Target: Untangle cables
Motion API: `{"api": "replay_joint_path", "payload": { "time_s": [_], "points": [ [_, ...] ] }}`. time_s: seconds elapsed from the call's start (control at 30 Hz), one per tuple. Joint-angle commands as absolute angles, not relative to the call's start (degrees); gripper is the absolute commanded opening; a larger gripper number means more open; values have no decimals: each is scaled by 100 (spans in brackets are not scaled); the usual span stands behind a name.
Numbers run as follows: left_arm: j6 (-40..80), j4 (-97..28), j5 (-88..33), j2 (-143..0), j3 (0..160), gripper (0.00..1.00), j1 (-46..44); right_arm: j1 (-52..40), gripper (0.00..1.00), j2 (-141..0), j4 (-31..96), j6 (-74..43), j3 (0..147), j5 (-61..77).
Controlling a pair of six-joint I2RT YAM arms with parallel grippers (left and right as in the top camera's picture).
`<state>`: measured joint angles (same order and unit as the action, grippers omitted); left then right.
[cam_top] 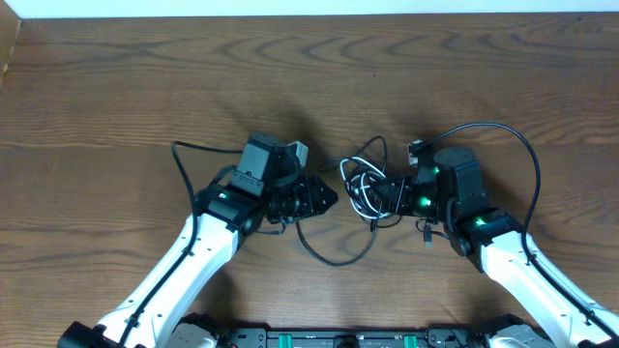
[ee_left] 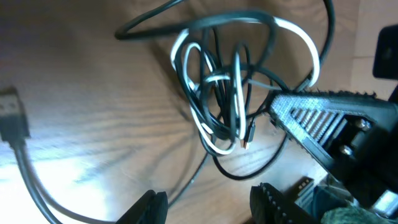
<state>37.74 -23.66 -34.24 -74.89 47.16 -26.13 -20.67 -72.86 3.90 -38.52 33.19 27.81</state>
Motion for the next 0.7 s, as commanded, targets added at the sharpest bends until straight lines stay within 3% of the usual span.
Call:
{"api": "replay_joint_path", "payload": {
  "time_s": [0.0, 0.17, 0.23, 0.33, 0.37, 0.47, 0.6, 0.67],
  "points": [
    [4504, -2279, -3374, -7592, 4670, 47, -2867, -2110, 1, -7266, 412, -3841, 3363, 2633],
    [4960, -1999, -2696, -7712, 4670, 49, -3138, -2110, 1, -7266, 397, -3260, 3363, 3065],
    [5166, -1841, -2453, -7745, 4670, 56, -3175, -2110, 1, -7266, 515, -2991, 3363, 3192],
    [5299, -1588, -2213, -7749, 4672, 58, -3175, -2110, 1, -7266, 696, -2919, 3363, 3186],
    [5330, -1507, -2167, -7749, 4670, 58, -3175, -2110, 6, -7266, 746, -2899, 3363, 3183],
    [5330, -1422, -2132, -7749, 4672, 58, -3175, -2110, 42, -7266, 934, -2860, 3363, 3183],
    [5328, -1529, -2132, -7749, 4670, 58, -3175, -2075, 82, -7244, 1162, -2620, 3398, 3155],
    [5328, -1619, -2110, -7749, 4672, 58, -3175, -2005, 94, -7172, 1584, -2512, 3542, 3039]
  ]
}}
